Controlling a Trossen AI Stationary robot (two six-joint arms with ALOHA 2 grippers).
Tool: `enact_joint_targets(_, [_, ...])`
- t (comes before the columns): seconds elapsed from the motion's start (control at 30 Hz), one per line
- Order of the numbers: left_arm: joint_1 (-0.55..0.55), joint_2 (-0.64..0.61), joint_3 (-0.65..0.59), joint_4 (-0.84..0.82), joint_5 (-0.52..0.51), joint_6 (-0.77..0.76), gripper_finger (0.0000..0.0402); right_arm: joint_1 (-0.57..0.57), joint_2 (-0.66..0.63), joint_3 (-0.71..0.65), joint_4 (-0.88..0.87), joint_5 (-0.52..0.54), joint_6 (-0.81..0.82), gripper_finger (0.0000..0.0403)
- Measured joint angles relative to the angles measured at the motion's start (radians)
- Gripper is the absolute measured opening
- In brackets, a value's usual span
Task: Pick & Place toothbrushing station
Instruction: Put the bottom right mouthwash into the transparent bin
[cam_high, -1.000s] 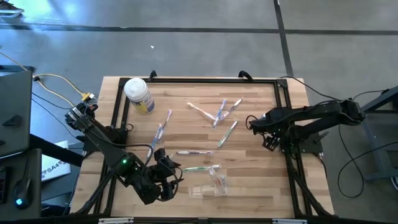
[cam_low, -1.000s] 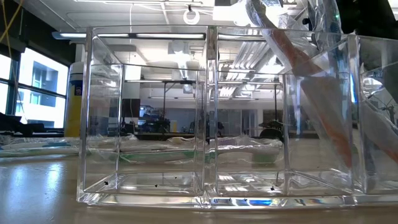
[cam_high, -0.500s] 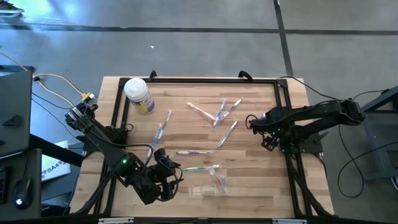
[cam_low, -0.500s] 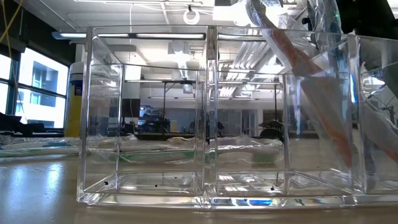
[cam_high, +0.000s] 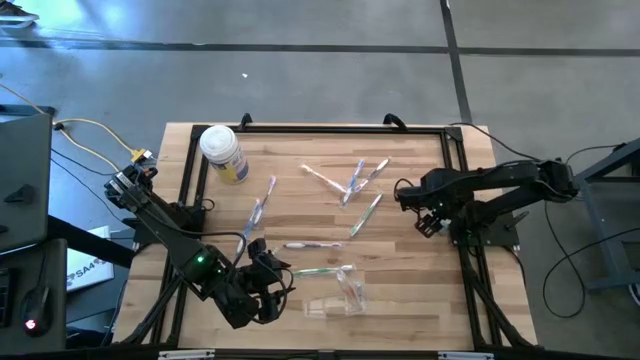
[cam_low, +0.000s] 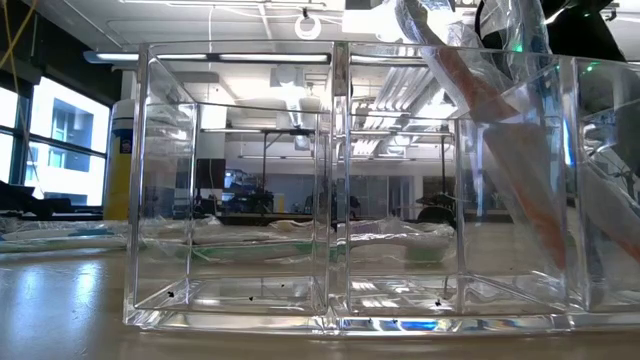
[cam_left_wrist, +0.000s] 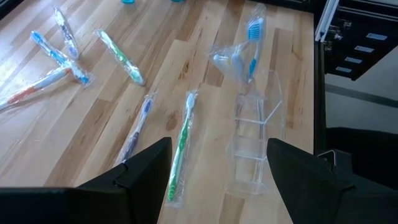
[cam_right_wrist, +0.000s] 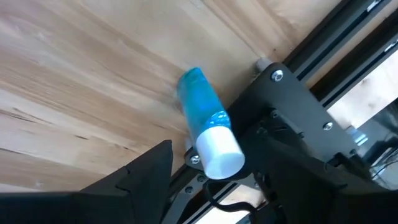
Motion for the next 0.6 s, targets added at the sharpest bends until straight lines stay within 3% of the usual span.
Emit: enact_joint_targets(0.6, [0.0,0.0,0.0,0.0,0.0,0.0,0.0261,0.0,0.0,0.0,-0.007,-0.079,0.111,0.0232])
